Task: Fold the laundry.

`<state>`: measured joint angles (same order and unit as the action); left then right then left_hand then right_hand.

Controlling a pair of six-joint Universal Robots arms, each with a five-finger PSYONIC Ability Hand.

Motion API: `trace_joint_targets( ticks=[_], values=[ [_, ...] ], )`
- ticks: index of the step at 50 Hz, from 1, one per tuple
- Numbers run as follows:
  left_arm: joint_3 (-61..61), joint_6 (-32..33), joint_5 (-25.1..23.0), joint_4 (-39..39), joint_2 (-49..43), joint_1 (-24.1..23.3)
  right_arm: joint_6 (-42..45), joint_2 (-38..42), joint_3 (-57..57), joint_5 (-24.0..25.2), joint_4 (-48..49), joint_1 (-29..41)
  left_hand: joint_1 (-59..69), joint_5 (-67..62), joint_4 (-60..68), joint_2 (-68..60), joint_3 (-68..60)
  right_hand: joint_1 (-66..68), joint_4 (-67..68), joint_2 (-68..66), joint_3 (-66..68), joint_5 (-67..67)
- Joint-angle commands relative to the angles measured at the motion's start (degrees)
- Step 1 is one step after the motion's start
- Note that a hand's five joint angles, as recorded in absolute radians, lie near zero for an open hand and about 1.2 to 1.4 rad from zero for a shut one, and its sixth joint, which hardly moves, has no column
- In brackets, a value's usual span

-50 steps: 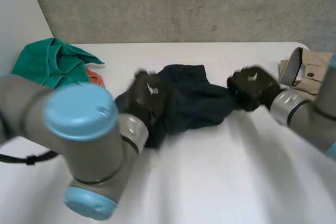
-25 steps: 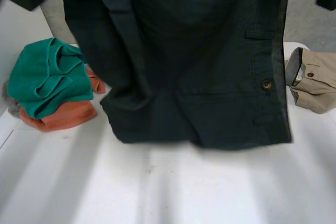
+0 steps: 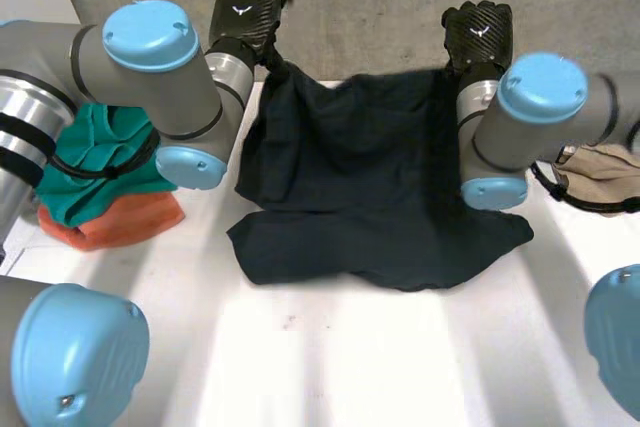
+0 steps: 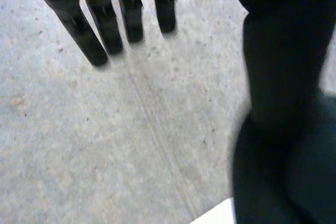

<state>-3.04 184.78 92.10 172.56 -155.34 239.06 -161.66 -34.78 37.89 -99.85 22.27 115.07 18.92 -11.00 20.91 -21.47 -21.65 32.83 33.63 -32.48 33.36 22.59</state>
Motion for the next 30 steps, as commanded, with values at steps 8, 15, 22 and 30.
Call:
trace_joint_targets(
  ticks=[8, 15, 22, 30],
  values=[
    [-20.6, 1.5, 1.7, 1.9, 17.2, -1.0, -5.3, -10.0, 2.1, 12.0, -17.4, -4.8, -8.9, 11.0, -10.9, 11.5, 11.7, -22.8, -23.6, 22.5, -23.4, -22.6],
    [-43.3, 6.6, 1.3, 1.5, 31.7, -2.2, -0.2, -18.0, 8.7, 24.3, -31.0, -10.0, -8.9, 11.0, -10.9, 11.5, 11.7, -22.8, -23.6, 22.5, -23.4, -22.6],
    [-62.9, 9.2, -1.8, -1.9, 42.2, -3.3, 13.6, -24.9, 19.2, 30.9, -42.3, -16.5, -8.9, 11.0, -10.9, 11.5, 11.7, -22.8, -23.6, 22.5, -23.4, -22.6],
    [-84.2, 14.0, -13.1, -9.8, 49.6, -6.9, 28.8, -29.4, 31.9, 38.0, -51.7, -22.5, 15.0, -12.9, 13.0, -12.4, -12.2, 2.9, 2.1, -3.2, 2.3, 3.1]
  ],
)
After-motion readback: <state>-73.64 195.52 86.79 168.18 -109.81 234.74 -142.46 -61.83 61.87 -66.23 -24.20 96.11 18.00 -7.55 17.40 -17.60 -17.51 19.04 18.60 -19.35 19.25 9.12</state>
